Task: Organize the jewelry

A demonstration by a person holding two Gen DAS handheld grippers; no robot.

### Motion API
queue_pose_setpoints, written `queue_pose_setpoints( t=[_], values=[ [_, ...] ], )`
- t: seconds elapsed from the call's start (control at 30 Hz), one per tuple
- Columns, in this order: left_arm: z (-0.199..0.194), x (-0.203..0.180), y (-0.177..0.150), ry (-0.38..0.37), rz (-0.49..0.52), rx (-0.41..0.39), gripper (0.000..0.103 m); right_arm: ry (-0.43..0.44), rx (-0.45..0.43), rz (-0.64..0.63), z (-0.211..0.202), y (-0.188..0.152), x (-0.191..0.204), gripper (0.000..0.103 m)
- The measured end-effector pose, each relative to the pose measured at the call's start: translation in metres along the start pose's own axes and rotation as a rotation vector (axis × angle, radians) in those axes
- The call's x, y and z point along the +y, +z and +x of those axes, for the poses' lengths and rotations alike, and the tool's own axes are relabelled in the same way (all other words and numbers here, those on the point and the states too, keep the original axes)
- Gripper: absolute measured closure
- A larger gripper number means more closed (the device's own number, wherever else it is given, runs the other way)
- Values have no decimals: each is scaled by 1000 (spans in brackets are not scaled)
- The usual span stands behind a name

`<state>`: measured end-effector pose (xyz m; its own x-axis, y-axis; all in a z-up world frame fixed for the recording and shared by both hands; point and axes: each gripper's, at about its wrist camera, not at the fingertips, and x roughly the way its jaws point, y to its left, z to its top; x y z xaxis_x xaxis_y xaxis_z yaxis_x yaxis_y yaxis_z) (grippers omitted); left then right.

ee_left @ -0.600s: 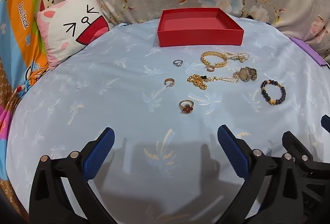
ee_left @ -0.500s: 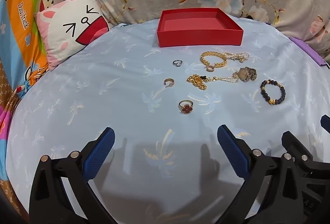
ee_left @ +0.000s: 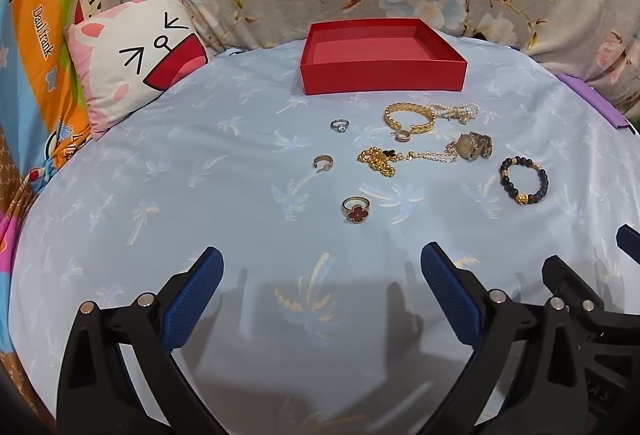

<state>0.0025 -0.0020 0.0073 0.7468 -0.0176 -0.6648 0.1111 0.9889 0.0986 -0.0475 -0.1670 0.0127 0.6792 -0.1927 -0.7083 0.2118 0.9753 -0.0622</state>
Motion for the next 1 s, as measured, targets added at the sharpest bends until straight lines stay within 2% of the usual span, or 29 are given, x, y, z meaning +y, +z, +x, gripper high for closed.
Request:
queue_pose_setpoints(
  t=[0.37, 0.43, 1.0],
  values=[
    [7, -4, 7, 3, -4, 3, 7, 13, 7, 9, 0, 3, 3, 5],
    [3, -2, -5, -1, 2, -7, 7, 13, 7, 9, 0, 3, 4, 5],
    [2, -3, -10, -3, -4, -9, 7, 12, 11, 10, 1, 3, 5, 5]
  ],
)
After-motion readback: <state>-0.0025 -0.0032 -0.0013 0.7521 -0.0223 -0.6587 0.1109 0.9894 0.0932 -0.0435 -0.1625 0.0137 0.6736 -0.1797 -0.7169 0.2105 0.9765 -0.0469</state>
